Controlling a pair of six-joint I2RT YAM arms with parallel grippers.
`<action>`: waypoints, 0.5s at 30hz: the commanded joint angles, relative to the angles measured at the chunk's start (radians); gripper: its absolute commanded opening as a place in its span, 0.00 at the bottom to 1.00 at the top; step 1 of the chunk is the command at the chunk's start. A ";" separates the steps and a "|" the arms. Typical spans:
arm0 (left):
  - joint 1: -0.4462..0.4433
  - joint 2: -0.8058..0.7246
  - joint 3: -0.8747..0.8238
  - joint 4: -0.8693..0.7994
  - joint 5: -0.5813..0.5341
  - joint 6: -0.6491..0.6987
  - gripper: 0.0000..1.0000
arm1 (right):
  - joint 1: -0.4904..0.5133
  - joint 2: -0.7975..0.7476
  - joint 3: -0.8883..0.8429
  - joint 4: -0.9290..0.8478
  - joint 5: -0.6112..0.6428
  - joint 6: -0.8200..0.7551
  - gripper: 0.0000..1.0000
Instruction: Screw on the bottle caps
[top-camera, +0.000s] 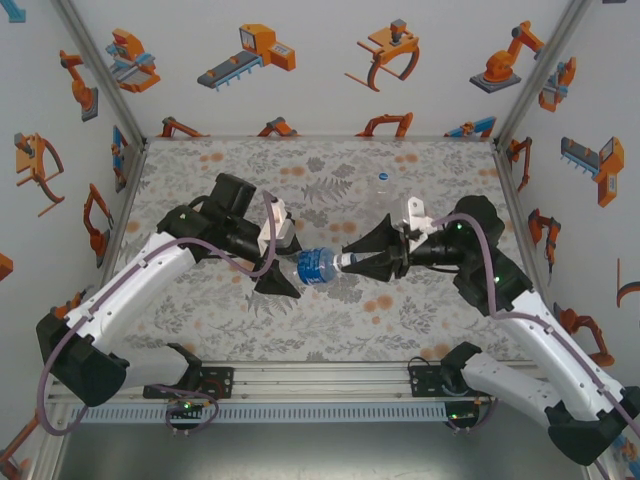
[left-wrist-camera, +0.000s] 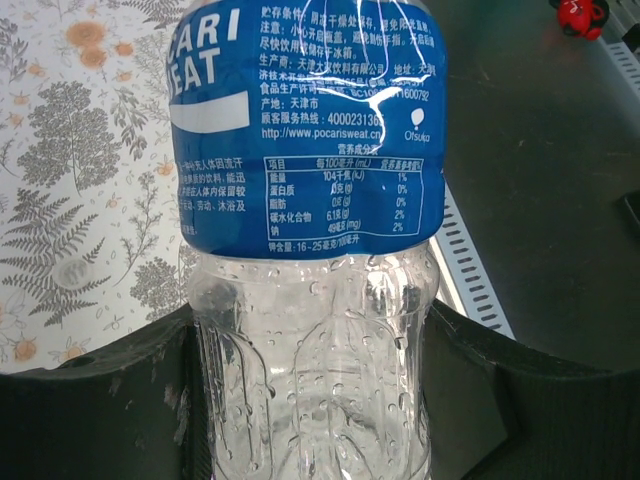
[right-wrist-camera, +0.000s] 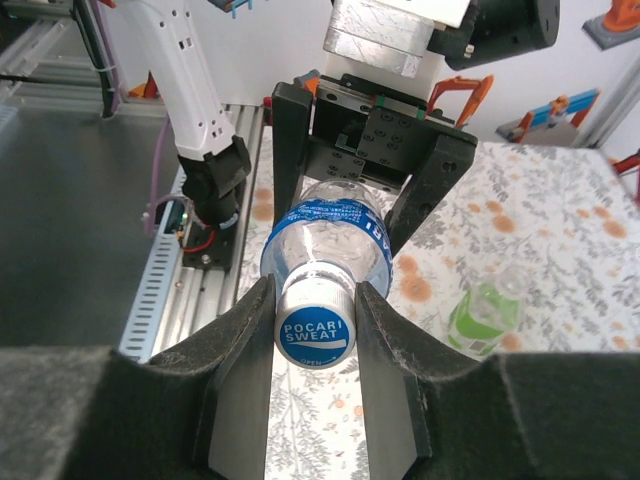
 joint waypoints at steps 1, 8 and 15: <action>-0.017 0.000 0.034 -0.021 0.072 0.001 0.00 | -0.002 -0.026 -0.020 0.044 0.018 -0.099 0.00; -0.041 0.022 0.044 -0.021 0.083 0.002 0.00 | 0.001 -0.020 -0.042 0.101 -0.023 -0.108 0.00; -0.047 0.019 0.046 -0.015 0.093 0.008 0.00 | 0.006 -0.008 -0.043 0.069 -0.040 -0.109 0.00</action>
